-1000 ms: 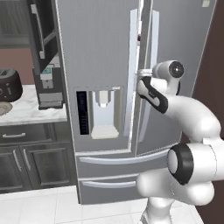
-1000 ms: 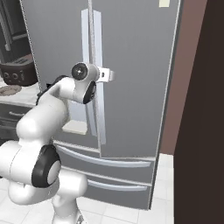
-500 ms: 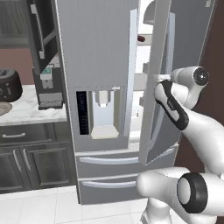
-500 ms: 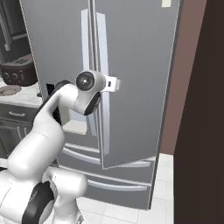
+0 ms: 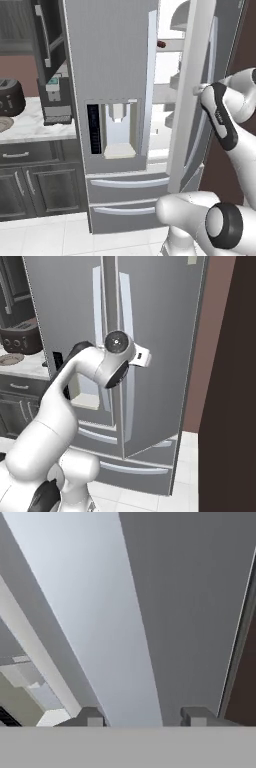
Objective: Move the hot dog bun to the plate on the dining table and place the condiment next to that plate. Then navigate to the fridge and take the sausage and place it on the plate as well.
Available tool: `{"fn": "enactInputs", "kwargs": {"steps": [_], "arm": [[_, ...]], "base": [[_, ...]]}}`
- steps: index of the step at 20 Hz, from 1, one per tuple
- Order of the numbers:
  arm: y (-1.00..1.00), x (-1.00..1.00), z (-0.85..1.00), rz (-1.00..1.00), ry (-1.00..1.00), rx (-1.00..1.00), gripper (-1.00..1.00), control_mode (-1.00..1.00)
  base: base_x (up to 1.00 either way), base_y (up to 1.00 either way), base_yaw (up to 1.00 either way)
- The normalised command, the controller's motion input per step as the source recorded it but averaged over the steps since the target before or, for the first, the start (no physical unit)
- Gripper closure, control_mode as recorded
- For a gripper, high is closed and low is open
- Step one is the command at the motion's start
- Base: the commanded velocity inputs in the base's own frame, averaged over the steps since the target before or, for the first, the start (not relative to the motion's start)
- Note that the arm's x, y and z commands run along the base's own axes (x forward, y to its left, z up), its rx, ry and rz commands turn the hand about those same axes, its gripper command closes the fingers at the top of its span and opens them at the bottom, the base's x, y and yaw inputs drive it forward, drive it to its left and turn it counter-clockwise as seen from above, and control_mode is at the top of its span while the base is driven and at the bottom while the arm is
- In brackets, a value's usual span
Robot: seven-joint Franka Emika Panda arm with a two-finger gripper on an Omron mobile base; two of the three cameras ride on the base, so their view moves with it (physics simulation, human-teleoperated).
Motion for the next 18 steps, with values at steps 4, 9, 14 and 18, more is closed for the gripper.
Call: {"fn": "enactInputs", "kwargs": {"steps": [4, 9, 14, 18], "arm": [[0.01, 0.01, -0.1, 0.0, 0.16, -0.07, -1.0, -1.0], [0.26, -0.29, -0.11, 0.0, 0.02, -0.15, -1.0, -1.0], [0.72, -0.75, -0.01, 0.06, 0.0, -0.24, -1.0, -1.0], [0.77, -0.59, 0.07, 0.12, 0.0, -0.26, -1.0, -1.0]], "base": [[0.0, 0.0, 0.0], [0.0, 0.0, 0.0], [0.0, 0.0, 0.0], [0.0, 0.0, 0.0]]}}
